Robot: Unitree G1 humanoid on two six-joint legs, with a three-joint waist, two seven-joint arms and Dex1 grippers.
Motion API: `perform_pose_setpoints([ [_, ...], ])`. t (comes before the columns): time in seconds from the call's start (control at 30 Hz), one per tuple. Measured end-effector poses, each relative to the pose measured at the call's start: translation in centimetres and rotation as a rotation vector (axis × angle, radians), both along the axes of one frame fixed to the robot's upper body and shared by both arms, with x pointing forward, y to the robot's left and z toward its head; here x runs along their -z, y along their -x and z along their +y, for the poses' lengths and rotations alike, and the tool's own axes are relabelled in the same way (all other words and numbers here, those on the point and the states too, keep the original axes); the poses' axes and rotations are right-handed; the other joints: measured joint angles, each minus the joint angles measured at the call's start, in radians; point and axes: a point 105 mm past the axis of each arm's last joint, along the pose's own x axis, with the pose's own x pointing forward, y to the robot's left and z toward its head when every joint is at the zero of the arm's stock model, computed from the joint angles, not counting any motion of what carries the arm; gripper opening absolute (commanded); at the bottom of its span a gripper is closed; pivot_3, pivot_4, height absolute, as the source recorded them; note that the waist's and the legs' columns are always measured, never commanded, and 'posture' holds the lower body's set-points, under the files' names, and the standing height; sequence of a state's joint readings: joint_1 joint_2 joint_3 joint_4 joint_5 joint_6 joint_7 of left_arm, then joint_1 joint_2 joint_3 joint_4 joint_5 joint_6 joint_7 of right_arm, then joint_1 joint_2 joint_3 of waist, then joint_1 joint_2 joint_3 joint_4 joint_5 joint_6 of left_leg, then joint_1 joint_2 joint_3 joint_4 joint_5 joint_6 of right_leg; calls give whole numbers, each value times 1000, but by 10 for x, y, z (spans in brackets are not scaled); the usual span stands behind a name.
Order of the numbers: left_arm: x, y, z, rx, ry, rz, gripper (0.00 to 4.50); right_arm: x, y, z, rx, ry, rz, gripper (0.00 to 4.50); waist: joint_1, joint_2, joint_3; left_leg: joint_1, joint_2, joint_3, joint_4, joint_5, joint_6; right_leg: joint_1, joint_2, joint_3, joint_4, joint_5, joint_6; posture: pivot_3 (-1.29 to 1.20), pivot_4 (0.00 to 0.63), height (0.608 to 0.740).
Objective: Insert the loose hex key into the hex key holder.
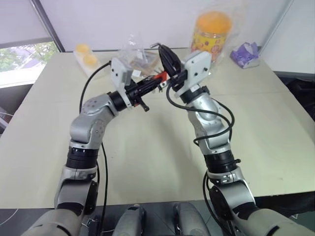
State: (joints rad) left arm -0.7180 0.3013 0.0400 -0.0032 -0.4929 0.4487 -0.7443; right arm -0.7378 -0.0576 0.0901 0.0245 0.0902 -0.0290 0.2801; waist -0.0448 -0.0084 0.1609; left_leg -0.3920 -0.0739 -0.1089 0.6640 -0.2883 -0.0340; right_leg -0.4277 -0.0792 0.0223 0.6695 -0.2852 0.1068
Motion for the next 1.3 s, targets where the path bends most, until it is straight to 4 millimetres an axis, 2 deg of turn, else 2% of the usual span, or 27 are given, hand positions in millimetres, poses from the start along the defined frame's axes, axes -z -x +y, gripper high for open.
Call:
perform_pose_setpoints([
  [0.1,0,0,0,0,0,0,0,0,0,0,-1,1,2,69,0,0,0,0,0,0,0,0,0,0,0,0,0,0,0,0,150,740],
  [0.13,0,0,0,0,0,0,0,0,0,0,-1,1,2,363,0,0,0,0,0,0,0,0,0,0,0,0,0,0,0,0,150,740],
  [0.23,-1,0,0,0,0,-1,0,0,-1,-2,5,0,3,1477,0,0,0,0,0,0,0,0,0,0,0,0,0,0,0,0,150,740],
  [0.4,-1,0,0,-1,1,-1,0,0,-2,-6,15,-1,2,4130,0,0,0,0,0,0,0,0,0,0,0,0,0,0,0,0,150,740],
  [0.43,-1,0,0,-1,1,-1,0,0,-2,-6,17,2,1,4488,0,0,0,0,0,0,0,0,0,0,0,0,0,0,0,0,150,740],
  [0.57,-1,0,0,-2,2,0,0,0,-3,-9,25,19,-3,4488,0,0,0,0,0,0,0,0,0,0,0,0,0,0,0,0,150,740],
  [0.8,-1,0,-1,3,4,0,0,1,-5,-30,84,40,3,4488,1,0,0,0,0,0,0,0,0,0,0,0,0,0,0,0,150,740],
  [0.93,4,0,0,2,-64,-12,0,3,-7,-39,115,43,14,4488,0,0,0,0,0,0,0,0,0,0,0,0,0,0,0,0,150,740],
  [1.3,2,-2,5,-32,-86,-46,0,0,-1,-36,102,51,11,4488,1,0,0,0,0,0,0,0,0,0,0,0,0,0,0,0,150,740],
])
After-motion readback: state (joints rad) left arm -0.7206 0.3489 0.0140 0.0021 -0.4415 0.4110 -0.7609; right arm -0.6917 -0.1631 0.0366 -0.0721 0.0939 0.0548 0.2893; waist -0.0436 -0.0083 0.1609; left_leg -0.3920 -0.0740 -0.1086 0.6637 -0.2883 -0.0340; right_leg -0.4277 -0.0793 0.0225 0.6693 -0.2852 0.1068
